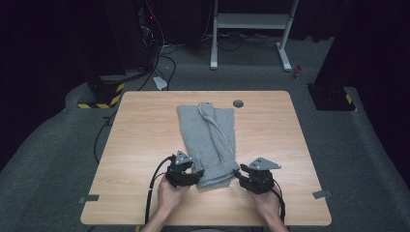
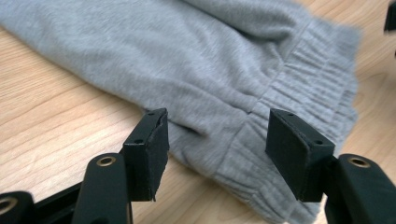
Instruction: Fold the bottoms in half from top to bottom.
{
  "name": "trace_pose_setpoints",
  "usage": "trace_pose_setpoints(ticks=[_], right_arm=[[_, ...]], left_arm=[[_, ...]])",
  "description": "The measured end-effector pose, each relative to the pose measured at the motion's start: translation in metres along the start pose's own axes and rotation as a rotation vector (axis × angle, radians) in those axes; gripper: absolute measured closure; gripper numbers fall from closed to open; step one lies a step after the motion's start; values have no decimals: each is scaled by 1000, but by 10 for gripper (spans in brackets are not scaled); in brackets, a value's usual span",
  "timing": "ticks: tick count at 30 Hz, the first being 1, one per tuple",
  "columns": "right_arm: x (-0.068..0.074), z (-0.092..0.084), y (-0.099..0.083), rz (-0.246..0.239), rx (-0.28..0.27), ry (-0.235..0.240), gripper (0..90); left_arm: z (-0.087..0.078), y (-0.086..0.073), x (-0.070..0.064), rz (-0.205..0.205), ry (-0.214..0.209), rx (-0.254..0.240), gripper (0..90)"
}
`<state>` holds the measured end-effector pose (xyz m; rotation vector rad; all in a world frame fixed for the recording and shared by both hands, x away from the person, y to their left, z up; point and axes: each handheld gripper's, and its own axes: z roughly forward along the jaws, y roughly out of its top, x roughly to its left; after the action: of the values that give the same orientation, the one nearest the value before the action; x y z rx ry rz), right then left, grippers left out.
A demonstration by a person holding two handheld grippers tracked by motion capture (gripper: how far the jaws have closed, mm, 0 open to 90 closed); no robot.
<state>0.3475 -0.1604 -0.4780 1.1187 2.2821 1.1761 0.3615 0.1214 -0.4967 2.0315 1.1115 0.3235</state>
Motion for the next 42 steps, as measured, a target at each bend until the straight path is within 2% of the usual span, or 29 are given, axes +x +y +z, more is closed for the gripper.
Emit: trace_pose_setpoints(ticks=[2,4,6,7,9,10,11,12,13,14,16,20,22,24,27,29,30,31,33,37,39,42], right_arm=[[-1,4,7,0,-2,-16,571],[-5,14,13,9,20,-31,571],[-10,28,14,42,80,-14,589],[-12,33,12,40,111,-9,617],[-10,40,8,23,157,-6,702],[-5,41,-2,-30,182,-32,795],[-3,42,-7,-53,203,-45,824],[-3,42,-7,-53,203,-45,824],[-2,40,-13,-78,201,-51,870],[-2,37,-17,-79,196,-53,884],[-6,30,-19,-59,198,-38,877],[-13,20,-13,5,110,-6,765],[-13,20,-4,27,75,12,700],[-12,26,3,30,66,13,650],[-12,44,9,40,120,12,601],[-11,53,7,41,159,22,655],[-10,54,5,35,161,28,692],[-10,54,5,30,160,25,770],[-8,45,5,-7,136,5,847],[-5,36,7,-18,111,-6,854],[-4,26,9,-24,87,-2,856],[1,14,10,-27,80,8,857]], left_arm=[[2,2,0,7,-2,2,390],[4,3,0,5,-5,6,390],[6,2,0,20,8,19,390],[7,1,0,28,17,25,388],[8,-1,-3,61,45,30,378],[8,-3,-3,75,57,28,378],[7,-5,-4,81,63,25,378],[6,-6,-4,86,72,22,378],[6,-8,-3,83,70,19,378],[5,-9,-2,70,64,17,379],[4,-9,-1,56,55,16,379],[2,-4,-1,71,50,1,387],[3,-1,-3,57,43,-13,388],[4,3,-3,69,42,-14,387],[9,5,-3,65,32,2,386],[13,4,-3,74,29,23,380],[14,3,-3,72,28,23,378],[15,1,-1,57,23,21,377],[18,-2,3,17,4,16,354],[18,-8,9,-44,-19,7,327],[18,-10,10,-45,-21,3,318],[18,-11,9,-42,-16,-3,309]])
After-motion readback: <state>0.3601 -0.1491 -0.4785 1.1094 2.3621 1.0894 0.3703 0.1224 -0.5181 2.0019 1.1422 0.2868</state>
